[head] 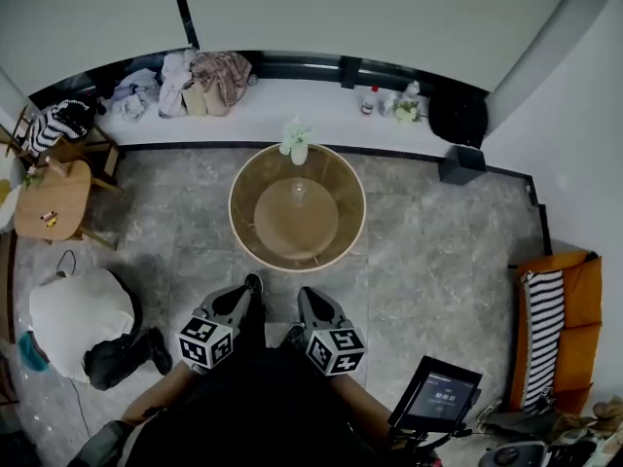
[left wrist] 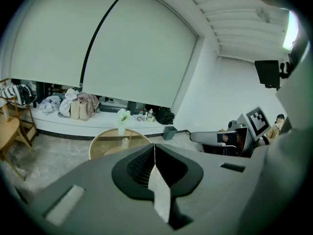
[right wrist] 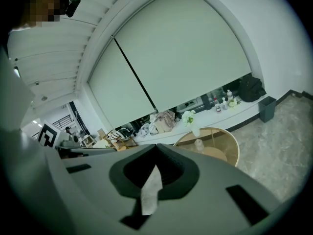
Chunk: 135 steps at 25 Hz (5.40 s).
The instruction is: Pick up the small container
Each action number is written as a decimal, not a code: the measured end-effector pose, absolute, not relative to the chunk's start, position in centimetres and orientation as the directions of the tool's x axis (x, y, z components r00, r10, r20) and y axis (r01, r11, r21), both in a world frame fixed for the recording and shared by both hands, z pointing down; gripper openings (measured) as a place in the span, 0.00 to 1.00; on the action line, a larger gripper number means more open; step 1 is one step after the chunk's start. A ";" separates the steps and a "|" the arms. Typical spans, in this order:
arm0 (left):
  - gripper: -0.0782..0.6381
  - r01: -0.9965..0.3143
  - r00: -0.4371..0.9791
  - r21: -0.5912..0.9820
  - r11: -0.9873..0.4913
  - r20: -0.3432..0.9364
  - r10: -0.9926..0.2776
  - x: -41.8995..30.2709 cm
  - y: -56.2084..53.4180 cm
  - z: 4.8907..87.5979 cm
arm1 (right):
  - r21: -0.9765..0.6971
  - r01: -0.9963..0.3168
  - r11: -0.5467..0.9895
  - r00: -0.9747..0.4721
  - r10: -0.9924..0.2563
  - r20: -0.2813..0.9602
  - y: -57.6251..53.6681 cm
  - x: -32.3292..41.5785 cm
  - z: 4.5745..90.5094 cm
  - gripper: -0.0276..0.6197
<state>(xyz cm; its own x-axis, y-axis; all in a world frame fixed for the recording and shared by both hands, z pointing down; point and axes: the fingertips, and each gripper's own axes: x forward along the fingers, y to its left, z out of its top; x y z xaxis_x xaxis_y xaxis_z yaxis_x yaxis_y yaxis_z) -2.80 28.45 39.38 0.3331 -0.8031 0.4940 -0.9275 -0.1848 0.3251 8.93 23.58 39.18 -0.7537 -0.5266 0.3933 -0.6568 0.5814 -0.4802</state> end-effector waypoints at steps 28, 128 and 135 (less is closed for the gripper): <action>0.15 -0.873 0.488 0.229 -0.432 0.463 -0.740 -13.0 7.7 40.3 | -0.412 -0.861 0.299 -0.487 -0.718 0.497 10.4 3.9 39.9 0.05; 0.58 -0.733 0.503 0.105 -0.672 0.749 -0.432 -3.1 -17.2 87.6 | -0.484 -0.868 0.114 -0.475 -0.475 0.741 -6.8 9.5 72.9 0.05; 0.58 -0.728 0.526 0.130 -0.673 0.736 -0.427 -2.9 -17.4 87.9 | -0.488 -0.868 0.089 -0.467 -0.478 0.744 -6.8 9.8 73.5 0.05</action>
